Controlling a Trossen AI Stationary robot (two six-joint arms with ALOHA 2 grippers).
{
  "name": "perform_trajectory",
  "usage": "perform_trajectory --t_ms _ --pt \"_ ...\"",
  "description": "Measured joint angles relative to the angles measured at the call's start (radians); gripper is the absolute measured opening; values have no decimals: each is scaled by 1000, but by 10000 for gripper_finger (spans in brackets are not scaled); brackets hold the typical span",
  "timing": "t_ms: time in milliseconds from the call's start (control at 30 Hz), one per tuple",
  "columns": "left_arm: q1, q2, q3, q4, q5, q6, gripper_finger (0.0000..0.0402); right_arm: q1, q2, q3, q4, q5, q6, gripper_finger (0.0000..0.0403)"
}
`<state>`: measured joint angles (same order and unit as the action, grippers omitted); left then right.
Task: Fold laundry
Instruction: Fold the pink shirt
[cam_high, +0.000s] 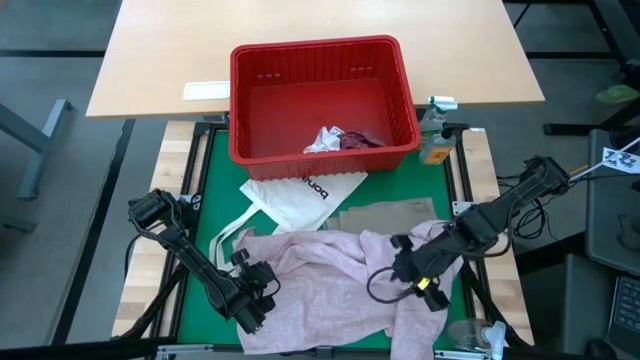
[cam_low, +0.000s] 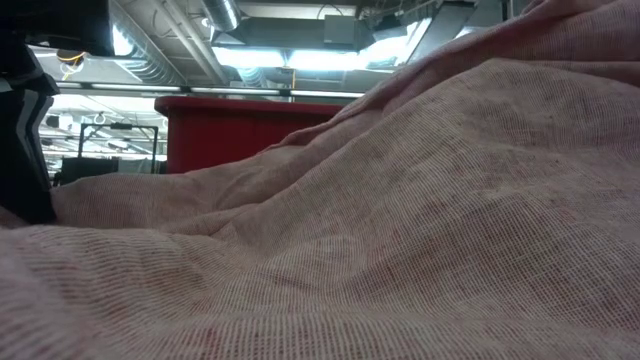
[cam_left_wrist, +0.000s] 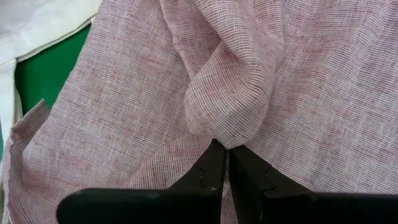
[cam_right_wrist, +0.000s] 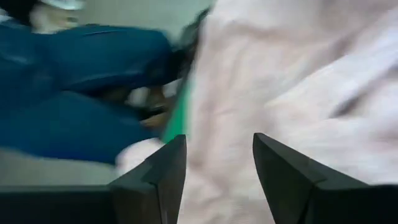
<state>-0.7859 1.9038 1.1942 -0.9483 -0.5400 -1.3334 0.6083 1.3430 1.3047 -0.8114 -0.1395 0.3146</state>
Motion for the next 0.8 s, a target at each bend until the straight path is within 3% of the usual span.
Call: perform_trajectory --t_ms 133,233,467,800 --pt "0 0 0 0 -1 0 14 -19 -1 29 -62 284 -81 186" --pt "0 0 0 0 -1 0 14 -89 1 28 -134 323 -85 186" --pt "2 0 0 0 -2 0 14 -308 45 27 -183 213 -85 186" --pt "2 0 0 6 -46 1 14 -541 184 27 -175 -140 -82 186"
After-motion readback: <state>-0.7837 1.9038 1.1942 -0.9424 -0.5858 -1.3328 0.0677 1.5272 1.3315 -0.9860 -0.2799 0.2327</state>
